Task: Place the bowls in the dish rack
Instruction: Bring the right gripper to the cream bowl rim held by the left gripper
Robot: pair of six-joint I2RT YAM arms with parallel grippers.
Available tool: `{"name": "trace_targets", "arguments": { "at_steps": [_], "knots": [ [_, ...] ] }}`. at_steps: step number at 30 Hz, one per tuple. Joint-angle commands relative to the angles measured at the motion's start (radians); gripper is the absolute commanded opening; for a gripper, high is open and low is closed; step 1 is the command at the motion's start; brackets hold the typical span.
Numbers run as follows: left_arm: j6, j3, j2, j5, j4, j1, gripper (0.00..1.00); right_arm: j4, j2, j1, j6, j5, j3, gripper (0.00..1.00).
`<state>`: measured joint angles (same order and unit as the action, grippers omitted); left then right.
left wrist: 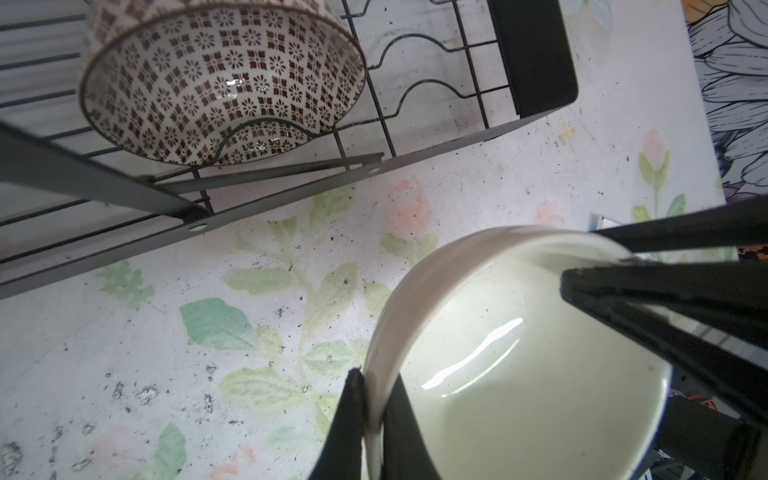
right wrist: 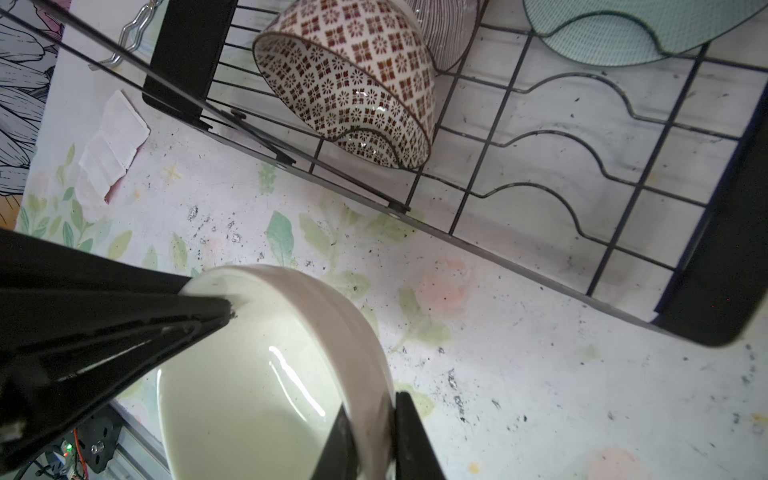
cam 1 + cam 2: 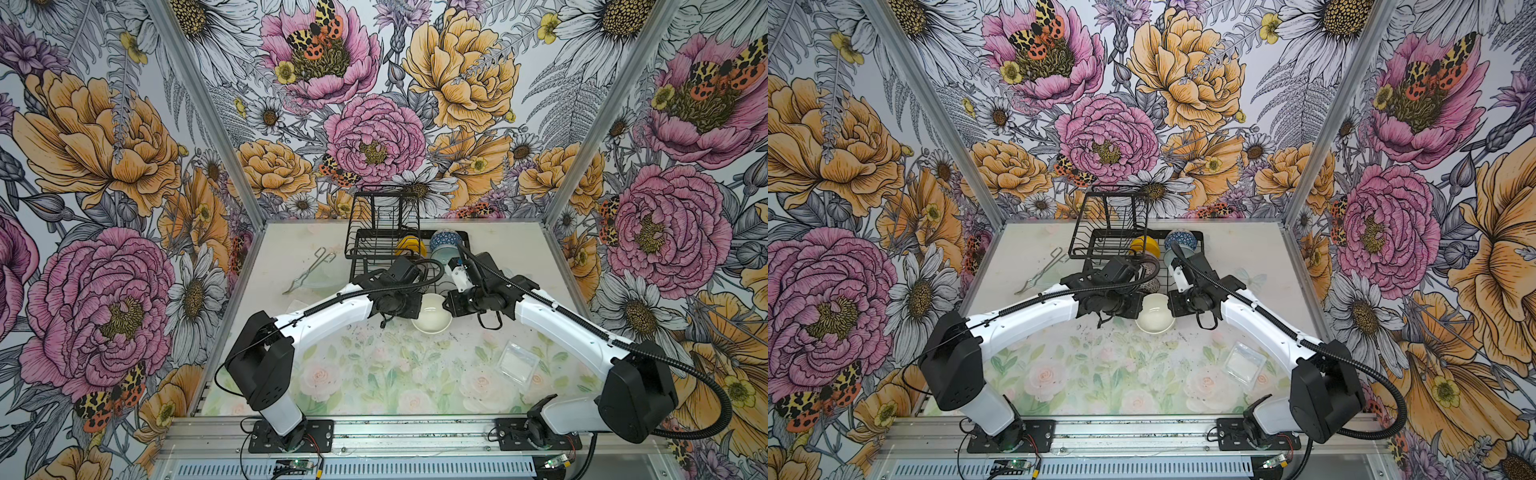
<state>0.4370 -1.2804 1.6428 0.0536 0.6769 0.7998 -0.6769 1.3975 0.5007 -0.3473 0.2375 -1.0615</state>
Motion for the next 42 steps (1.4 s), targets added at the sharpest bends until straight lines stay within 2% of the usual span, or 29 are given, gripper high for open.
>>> {"name": "trace_targets", "arguments": {
  "at_steps": [1,3,5,8,15,24,34,42],
  "knots": [
    [-0.022,-0.032,-0.037,0.002,-0.048,-0.011,0.00,0.008,0.003,0.002,0.010,0.030,-0.023,0.00],
    [-0.022,-0.033,-0.040,0.003,-0.048,-0.012,0.01,0.008,0.008,0.003,0.010,0.028,-0.022,0.00],
    [-0.023,-0.033,-0.045,0.003,-0.048,-0.012,0.07,0.008,0.010,0.002,0.011,0.027,-0.020,0.00],
    [-0.025,-0.033,-0.051,0.003,-0.048,-0.011,0.23,0.010,0.009,0.002,0.013,0.023,-0.019,0.00],
    [-0.028,-0.035,-0.060,0.003,-0.048,-0.011,0.42,0.009,0.008,0.003,0.016,0.013,-0.016,0.00],
    [-0.032,-0.033,-0.074,0.004,-0.048,-0.012,0.61,0.008,0.007,0.004,0.018,-0.007,-0.008,0.00],
    [-0.039,-0.027,-0.120,-0.003,-0.040,-0.012,0.99,0.008,0.001,0.004,0.028,-0.037,0.012,0.00],
    [-0.054,-0.017,-0.189,-0.063,0.025,-0.026,0.99,0.007,-0.013,-0.006,0.041,-0.060,0.020,0.00]
  ]
}}
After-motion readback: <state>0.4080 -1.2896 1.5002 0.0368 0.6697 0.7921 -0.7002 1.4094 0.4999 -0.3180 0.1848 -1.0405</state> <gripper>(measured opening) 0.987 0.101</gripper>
